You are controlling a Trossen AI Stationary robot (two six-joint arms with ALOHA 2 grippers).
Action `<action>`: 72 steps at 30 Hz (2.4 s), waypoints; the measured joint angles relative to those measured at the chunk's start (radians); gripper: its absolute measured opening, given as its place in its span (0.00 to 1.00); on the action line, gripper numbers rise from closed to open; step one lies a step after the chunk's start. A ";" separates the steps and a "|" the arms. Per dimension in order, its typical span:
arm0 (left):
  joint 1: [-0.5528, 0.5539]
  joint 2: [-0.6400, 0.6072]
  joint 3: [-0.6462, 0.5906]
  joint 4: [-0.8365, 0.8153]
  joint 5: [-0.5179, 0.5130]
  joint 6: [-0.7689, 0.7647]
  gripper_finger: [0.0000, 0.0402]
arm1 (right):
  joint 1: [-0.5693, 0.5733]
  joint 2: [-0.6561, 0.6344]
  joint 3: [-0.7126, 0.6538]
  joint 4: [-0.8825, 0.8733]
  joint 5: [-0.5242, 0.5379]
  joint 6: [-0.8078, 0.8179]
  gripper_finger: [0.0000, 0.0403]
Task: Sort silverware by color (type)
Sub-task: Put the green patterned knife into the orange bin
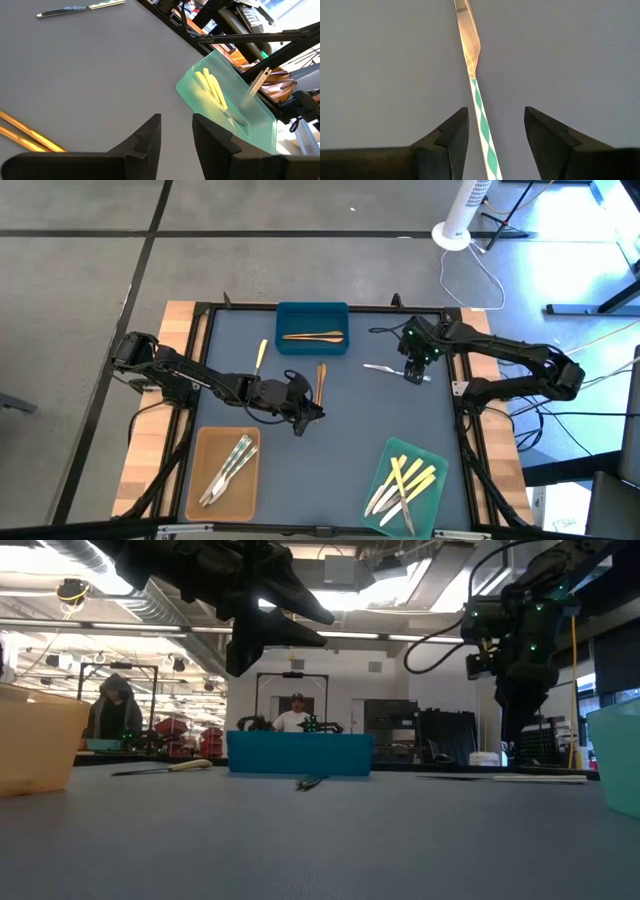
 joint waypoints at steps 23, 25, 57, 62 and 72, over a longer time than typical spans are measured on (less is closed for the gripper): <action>0.000 0.000 0.000 0.000 0.000 0.000 0.26 | 0.001 0.180 -0.002 0.054 -0.008 -0.018 0.44; 0.000 0.000 0.000 0.000 0.000 0.000 0.26 | 0.001 0.197 -0.002 0.054 -0.017 -0.026 0.44; 0.000 0.000 0.000 0.000 -0.001 0.000 0.26 | 0.023 0.278 -0.031 0.139 0.063 -0.076 0.44; 0.000 0.000 0.000 0.000 -0.001 0.000 0.26 | 0.029 0.278 -0.031 0.144 0.070 -0.077 0.44; 0.000 0.000 0.000 0.000 -0.001 -0.001 0.26 | 0.027 0.279 -0.032 0.146 0.072 -0.077 0.39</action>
